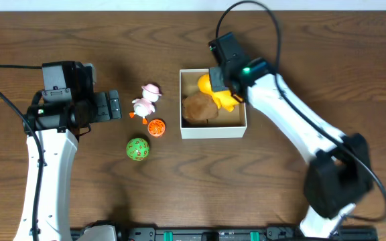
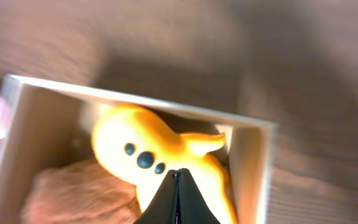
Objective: Pack container
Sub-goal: 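Lower the orange figure into the box and release it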
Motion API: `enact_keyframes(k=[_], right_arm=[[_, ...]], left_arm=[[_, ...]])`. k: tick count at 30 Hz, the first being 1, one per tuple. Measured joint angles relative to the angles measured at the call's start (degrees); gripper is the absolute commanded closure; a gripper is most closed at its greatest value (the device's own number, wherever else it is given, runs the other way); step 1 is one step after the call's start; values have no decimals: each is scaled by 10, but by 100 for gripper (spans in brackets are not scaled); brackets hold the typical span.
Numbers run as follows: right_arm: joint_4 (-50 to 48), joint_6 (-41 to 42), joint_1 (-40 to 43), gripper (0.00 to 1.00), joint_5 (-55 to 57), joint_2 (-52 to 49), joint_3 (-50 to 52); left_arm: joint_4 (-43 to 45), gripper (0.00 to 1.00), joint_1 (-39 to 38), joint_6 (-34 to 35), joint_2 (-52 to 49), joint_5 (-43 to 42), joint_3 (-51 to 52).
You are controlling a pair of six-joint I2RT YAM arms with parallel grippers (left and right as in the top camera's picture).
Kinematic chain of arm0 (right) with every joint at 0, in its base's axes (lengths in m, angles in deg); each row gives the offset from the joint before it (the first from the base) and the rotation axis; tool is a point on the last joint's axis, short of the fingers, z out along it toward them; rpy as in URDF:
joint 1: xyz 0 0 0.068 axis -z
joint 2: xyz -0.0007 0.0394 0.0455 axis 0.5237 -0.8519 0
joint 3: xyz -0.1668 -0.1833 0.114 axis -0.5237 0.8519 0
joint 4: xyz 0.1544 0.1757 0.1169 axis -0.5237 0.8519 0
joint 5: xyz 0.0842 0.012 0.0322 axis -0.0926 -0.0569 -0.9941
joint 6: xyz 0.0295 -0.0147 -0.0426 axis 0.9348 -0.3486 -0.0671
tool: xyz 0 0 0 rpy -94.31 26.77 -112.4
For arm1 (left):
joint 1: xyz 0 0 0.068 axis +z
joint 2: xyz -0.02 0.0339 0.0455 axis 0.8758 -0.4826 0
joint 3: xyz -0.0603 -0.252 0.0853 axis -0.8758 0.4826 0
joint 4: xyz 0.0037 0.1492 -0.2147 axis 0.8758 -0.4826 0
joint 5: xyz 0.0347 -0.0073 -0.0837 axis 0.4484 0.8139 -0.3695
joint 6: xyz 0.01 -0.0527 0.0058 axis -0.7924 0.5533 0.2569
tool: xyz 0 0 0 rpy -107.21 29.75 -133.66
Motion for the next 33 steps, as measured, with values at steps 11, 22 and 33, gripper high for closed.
enact_keyframes(k=[11, 22, 33], right_arm=[[-6, 2, -16, 99, -13, -6, -1], [-17, 1, -23, 99, -25, -94, 3], [19, -22, -23, 89, -11, -47, 2]], left_arm=[[0, 2, 0, 0, 0, 0, 0], [0, 2, 0, 0, 0, 0, 0], [0, 2, 0, 0, 0, 0, 0]])
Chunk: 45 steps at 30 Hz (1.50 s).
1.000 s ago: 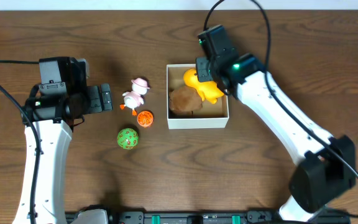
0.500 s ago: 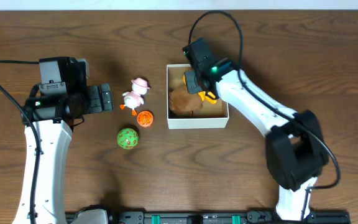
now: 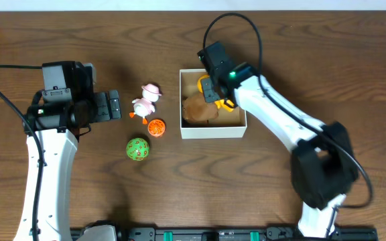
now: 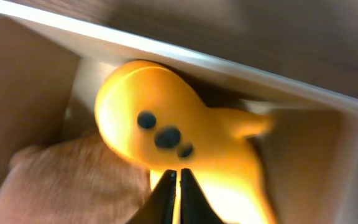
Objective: Pack container
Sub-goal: 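Lower the orange figure into the box and release it, then raise the right arm away and grasp the white duck with the left gripper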
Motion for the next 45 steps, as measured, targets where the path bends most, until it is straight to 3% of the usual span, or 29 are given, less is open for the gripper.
enact_keyframes(k=[8, 12, 14, 17, 19, 21, 22, 29, 36, 45], right_arm=[[83, -2, 45, 86, 16, 227, -23], [146, 14, 113, 75, 21, 298, -27], [177, 25, 157, 62, 25, 315, -27], [217, 39, 215, 31, 25, 321, -27], [235, 46, 250, 21, 24, 319, -26], [248, 51, 276, 3, 23, 319, -26], [251, 56, 284, 1, 24, 319, -26], [255, 54, 315, 1, 21, 319, -26], [255, 54, 315, 1, 20, 319, -26], [267, 54, 315, 1, 20, 319, -26]], left_arm=[[0, 2, 0, 0, 0, 0, 0], [0, 2, 0, 0, 0, 0, 0], [0, 2, 0, 1, 0, -3, 0], [-4, 2, 0, 9, 0, -19, 0], [-5, 2, 0, 22, 0, -26, 0], [-6, 2, 0, 36, 0, -31, 0], [-7, 2, 0, 40, 0, -32, 0], [-11, 0, 0, 51, -3, -30, 0], [-16, 11, -3, 49, -93, -16, -17], [46, 14, -66, -43, -213, 5, -38]])
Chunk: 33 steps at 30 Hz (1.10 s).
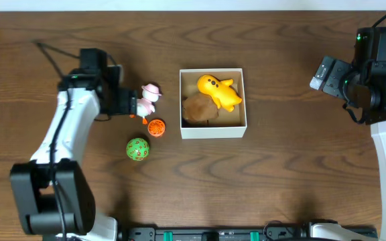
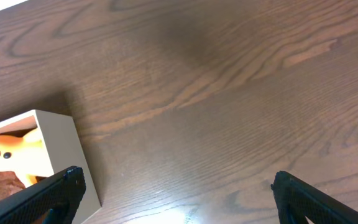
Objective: Pack container
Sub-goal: 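Raise the right arm away and grasp the white duck with the left gripper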
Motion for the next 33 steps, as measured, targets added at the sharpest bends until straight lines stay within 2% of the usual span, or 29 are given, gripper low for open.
enact_keyframes(k=[8, 24, 27, 30, 33], right_arm=[[15, 0, 0, 1, 0, 0, 0], [26, 0, 0, 1, 0, 0, 0], [31, 0, 0, 1, 0, 0, 0], [34, 0, 0, 1, 0, 0, 0], [35, 0, 0, 1, 0, 0, 0]], left_arm=[[53, 14, -38, -79, -35, 29, -5], [74, 26, -76, -204, -124, 32, -7], [74, 37, -84, -212, -146, 29, -7], [70, 54, -84, -214, -155, 17, -14], [71, 64, -84, -219, -157, 15, -16]])
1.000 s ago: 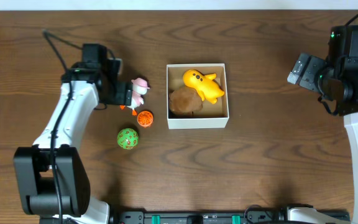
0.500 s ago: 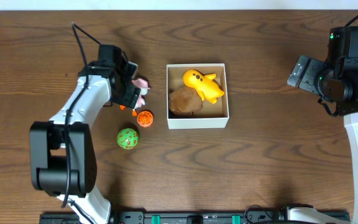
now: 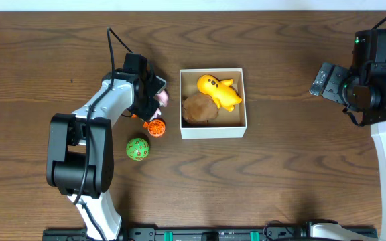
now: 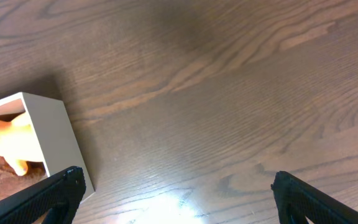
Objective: Pack container
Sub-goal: 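Raise the right arm away and grasp the white duck with the left gripper, then carry the white duck with the left gripper into the box and release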
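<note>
The white box (image 3: 241, 124) holds a yellow toy (image 3: 216, 90) and a brown plush (image 3: 200, 109). Left of the box, my left gripper (image 3: 151, 90) sits over the pink duck toy (image 3: 163, 100), hiding most of it. Whether its fingers are closed on the duck does not show. An orange ball (image 3: 156, 127) and a green ball (image 3: 137, 148) lie just below it. My right gripper (image 4: 179, 202) hangs wide open over bare table at the far right, with nothing between its fingers (image 4: 51, 196). The box corner (image 4: 45, 134) and the yellow toy show at the left of its view.
The brown wooden table (image 3: 280, 167) runs out on all sides. My left arm (image 3: 92, 110) bends across the left half, and the right arm (image 3: 380, 100) stands by the right edge. A dark rail (image 3: 213, 234) runs along the front edge.
My left gripper was just left of the pink duck and now lies over it, closer to the box. The right gripper stays open at the far right, barely shifted.
First my right gripper was shut down in the box at the yellow toy, with the left arm idle at the left. It was still against the toy a moment later. Then it stood open far to the right, the toy left in the box, while the left gripper reached the duck.
</note>
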Motion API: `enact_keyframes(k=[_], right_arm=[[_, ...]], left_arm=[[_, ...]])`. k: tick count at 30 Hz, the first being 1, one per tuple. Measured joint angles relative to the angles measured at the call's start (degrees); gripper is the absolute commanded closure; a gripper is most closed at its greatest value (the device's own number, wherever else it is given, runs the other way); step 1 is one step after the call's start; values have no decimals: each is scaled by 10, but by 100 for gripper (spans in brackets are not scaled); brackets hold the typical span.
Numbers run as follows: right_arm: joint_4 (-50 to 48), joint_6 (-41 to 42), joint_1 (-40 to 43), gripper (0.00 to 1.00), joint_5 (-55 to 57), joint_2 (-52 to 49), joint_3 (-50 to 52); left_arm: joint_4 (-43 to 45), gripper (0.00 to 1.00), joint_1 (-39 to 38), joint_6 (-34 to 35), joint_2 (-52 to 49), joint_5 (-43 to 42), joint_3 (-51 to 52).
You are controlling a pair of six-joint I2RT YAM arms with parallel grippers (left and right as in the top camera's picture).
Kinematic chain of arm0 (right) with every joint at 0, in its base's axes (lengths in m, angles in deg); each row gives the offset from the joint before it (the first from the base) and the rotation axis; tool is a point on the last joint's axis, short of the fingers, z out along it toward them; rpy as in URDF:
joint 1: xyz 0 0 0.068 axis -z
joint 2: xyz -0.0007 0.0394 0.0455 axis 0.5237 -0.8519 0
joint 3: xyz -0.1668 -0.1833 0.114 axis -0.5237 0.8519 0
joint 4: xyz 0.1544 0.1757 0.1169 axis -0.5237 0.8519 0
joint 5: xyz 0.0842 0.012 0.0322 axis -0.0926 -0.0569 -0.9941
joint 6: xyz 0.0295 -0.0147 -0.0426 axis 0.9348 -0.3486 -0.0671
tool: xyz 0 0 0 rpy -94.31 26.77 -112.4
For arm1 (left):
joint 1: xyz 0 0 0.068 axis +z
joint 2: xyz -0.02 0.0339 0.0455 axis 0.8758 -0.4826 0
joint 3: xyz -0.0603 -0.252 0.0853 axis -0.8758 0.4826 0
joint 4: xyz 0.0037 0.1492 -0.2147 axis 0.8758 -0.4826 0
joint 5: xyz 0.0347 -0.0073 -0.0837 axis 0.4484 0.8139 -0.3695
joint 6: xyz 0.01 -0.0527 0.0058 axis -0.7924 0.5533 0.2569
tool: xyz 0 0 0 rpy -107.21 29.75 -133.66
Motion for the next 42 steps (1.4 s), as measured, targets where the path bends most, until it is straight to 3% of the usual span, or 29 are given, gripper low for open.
enact_keyframes(k=[11, 18, 22, 26, 35, 42], right_arm=[[5, 0, 0, 1, 0, 0, 0], [12, -1, 0, 1, 0, 0, 0], [12, -1, 0, 1, 0, 0, 0], [12, -1, 0, 1, 0, 0, 0], [13, -1, 0, 1, 0, 0, 0], [23, -1, 0, 1, 0, 0, 0]], left_arm=[[-11, 89, 0, 10, 59, 17, 2], [-63, 94, -19, 14, 254, 33, 2], [-64, 94, -76, 13, 357, 35, 2], [-62, 94, -142, 1, 398, 31, 2], [-57, 94, -264, -80, 295, 30, 2], [-23, 94, -303, -116, 181, 30, 2]])
